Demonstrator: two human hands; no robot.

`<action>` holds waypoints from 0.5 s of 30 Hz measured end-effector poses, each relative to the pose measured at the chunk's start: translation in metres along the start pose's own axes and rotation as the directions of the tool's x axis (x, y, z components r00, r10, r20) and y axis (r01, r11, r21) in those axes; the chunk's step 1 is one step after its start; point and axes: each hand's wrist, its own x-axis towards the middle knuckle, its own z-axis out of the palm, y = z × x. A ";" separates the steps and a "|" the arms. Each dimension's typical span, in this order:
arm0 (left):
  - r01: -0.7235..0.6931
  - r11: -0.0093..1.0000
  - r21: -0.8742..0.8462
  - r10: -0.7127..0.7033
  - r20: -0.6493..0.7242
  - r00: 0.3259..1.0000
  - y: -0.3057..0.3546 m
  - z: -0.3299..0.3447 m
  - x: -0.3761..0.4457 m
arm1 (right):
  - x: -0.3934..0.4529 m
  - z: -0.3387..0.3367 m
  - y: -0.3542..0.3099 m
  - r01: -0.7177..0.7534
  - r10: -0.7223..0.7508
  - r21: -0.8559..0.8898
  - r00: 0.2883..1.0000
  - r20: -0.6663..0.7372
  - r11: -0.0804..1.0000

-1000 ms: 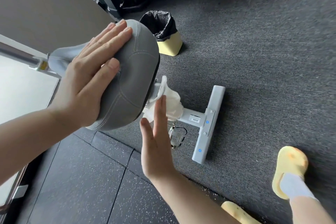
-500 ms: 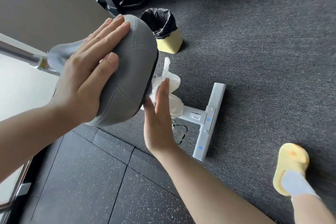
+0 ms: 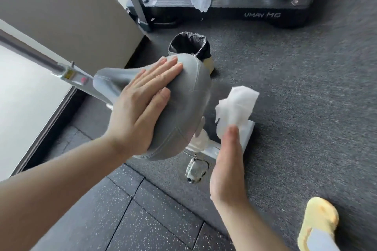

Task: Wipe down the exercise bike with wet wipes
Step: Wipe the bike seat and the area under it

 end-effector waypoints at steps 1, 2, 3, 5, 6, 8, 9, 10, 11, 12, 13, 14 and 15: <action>0.042 0.999 -0.006 -0.042 -0.041 0.998 -0.001 0.001 -0.002 | 0.003 0.006 -0.020 0.151 -0.143 -0.118 0.987 0.074 0.982; 0.088 0.996 -0.020 -0.090 -0.091 0.992 -0.001 0.003 -0.003 | 0.005 0.014 -0.032 0.288 -0.258 -0.259 0.955 0.143 0.922; 0.144 0.989 -0.044 -0.149 -0.147 0.978 -0.001 0.004 -0.004 | 0.005 0.022 -0.037 0.390 -0.326 -0.391 0.919 0.221 0.834; 0.279 0.956 -0.087 -0.292 -0.254 0.922 0.000 0.006 -0.006 | -0.006 0.030 -0.037 0.468 -0.359 -0.566 0.883 0.301 0.678; 0.335 0.938 -0.092 -0.348 -0.287 0.893 0.001 0.007 -0.007 | -0.017 0.029 -0.031 0.516 -0.381 -0.601 0.856 0.349 0.610; 0.402 0.912 -0.082 -0.406 -0.321 0.856 0.003 0.009 -0.008 | -0.036 0.021 -0.022 0.600 -0.365 -0.678 0.799 0.478 0.424; 0.431 0.899 -0.076 -0.430 -0.337 0.838 0.005 0.010 -0.009 | -0.037 0.015 -0.021 0.617 -0.333 -0.718 0.784 0.524 0.323; 0.466 0.882 -0.071 -0.460 -0.343 0.819 0.006 0.013 -0.009 | -0.029 0.011 -0.023 0.602 -0.300 -0.757 0.793 0.530 0.255; 0.505 0.859 -0.080 -0.498 -0.355 0.791 0.007 0.013 -0.009 | -0.017 0.011 -0.032 0.586 -0.265 -0.789 0.803 0.535 0.185; 0.539 0.837 -0.092 -0.532 -0.364 0.764 0.009 0.012 -0.010 | -0.004 0.014 -0.044 0.585 -0.237 -0.804 0.801 0.550 0.110; 0.564 0.820 -0.100 -0.556 -0.372 0.743 0.010 0.012 -0.010 | 0.007 0.019 -0.055 0.596 -0.205 -0.802 0.790 0.577 0.039; 0.586 0.803 -0.111 -0.579 -0.381 0.721 0.010 0.012 -0.011 | 0.011 0.023 -0.065 0.616 -0.165 -0.787 0.775 0.611 -0.023; 0.609 0.783 -0.127 -0.604 -0.388 0.696 0.011 0.011 -0.012 | 0.012 0.024 -0.072 0.643 -0.130 -0.763 0.753 0.645 -0.064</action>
